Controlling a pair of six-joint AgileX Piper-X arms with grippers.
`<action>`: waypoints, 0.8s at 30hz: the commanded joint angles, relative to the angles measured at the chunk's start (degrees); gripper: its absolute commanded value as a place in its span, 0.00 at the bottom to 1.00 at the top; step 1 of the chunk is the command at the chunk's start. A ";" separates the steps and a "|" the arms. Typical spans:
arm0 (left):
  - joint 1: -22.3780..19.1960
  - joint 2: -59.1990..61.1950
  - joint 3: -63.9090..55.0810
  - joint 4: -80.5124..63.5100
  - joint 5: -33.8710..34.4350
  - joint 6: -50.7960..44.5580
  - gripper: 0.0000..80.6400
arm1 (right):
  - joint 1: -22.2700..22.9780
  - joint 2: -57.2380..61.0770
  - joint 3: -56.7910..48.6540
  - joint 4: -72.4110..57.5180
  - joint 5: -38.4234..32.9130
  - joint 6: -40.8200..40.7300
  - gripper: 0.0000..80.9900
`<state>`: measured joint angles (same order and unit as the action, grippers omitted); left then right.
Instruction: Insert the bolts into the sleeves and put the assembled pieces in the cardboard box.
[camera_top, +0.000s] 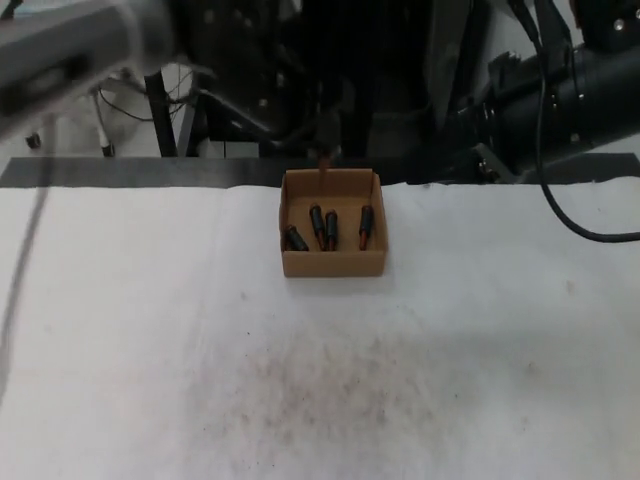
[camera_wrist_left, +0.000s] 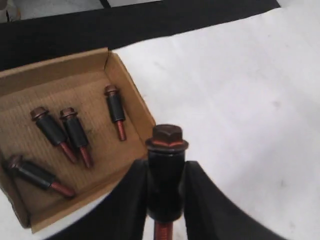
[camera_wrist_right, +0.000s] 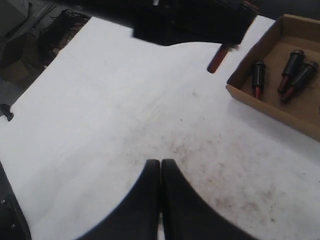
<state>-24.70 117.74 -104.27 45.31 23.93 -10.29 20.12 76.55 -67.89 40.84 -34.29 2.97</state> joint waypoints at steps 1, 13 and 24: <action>0.18 1.29 -2.33 2.39 0.64 -0.43 0.00 | -1.47 -0.73 -0.33 0.55 -0.06 0.06 0.01; 0.62 16.97 -19.13 9.20 0.21 0.10 0.00 | -4.47 -0.73 -0.33 0.55 -0.26 0.06 0.01; 0.67 17.09 -19.28 5.04 -5.90 6.72 0.02 | -4.75 -0.73 -0.33 0.55 -0.26 0.06 0.01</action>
<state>-24.16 135.54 -122.95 50.97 18.89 -4.63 15.54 76.55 -67.89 41.47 -34.29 2.97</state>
